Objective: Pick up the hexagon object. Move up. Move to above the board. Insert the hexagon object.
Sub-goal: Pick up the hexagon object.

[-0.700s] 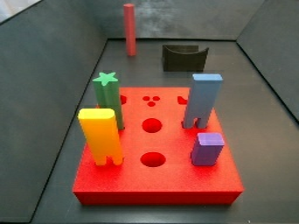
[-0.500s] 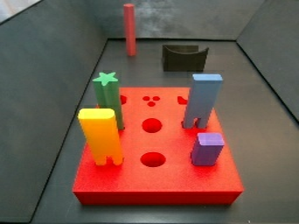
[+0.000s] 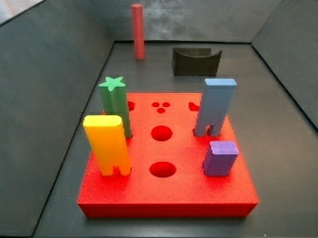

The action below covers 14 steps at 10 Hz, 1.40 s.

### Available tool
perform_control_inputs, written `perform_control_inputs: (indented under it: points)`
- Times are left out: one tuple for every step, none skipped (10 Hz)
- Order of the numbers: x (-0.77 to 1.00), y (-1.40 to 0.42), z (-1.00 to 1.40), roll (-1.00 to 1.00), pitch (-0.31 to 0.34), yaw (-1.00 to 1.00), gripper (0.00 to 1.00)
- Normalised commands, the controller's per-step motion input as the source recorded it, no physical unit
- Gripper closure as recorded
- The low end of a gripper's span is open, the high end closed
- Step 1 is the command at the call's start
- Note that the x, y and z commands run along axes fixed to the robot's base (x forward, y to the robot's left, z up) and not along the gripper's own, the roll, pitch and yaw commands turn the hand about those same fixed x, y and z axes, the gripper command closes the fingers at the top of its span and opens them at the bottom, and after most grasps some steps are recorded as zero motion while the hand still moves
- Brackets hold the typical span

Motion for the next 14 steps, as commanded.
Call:
perform_control_inputs:
  points:
    - [-0.25, 0.10, -0.03, 0.00, -0.023, 0.00, 0.00]
    - [-0.15, 0.15, 0.00, 0.02, 0.000, -0.07, 0.00]
    - [-0.05, 0.17, 0.00, 0.08, 0.003, -0.10, 0.00]
    - [0.00, 0.15, -0.18, 0.09, 0.019, -0.10, 0.00]
    - [0.06, 0.17, -0.21, 0.14, 0.103, -0.09, 0.00]
    - [0.03, 0.16, -0.12, 0.09, 0.089, -0.09, 0.00]
    - [0.07, 0.12, -0.06, 0.00, 0.023, -0.07, 0.00]
    - [0.07, 0.09, -0.08, -0.02, 0.000, -0.02, 0.00]
    - [0.07, 0.09, -0.11, -0.05, 0.000, -0.01, 0.00]
    - [0.01, 0.11, -0.16, -0.03, -0.020, 0.00, 0.00]
    - [0.03, 0.11, -0.20, -0.04, -0.073, 0.00, 0.00]
    - [0.04, 0.10, -0.24, -0.05, -0.074, 0.00, 0.00]
    - [0.01, 0.11, -0.29, -0.07, -0.096, -0.02, 0.00]
    - [0.08, 0.10, -0.31, -0.12, -0.113, -0.07, 0.00]
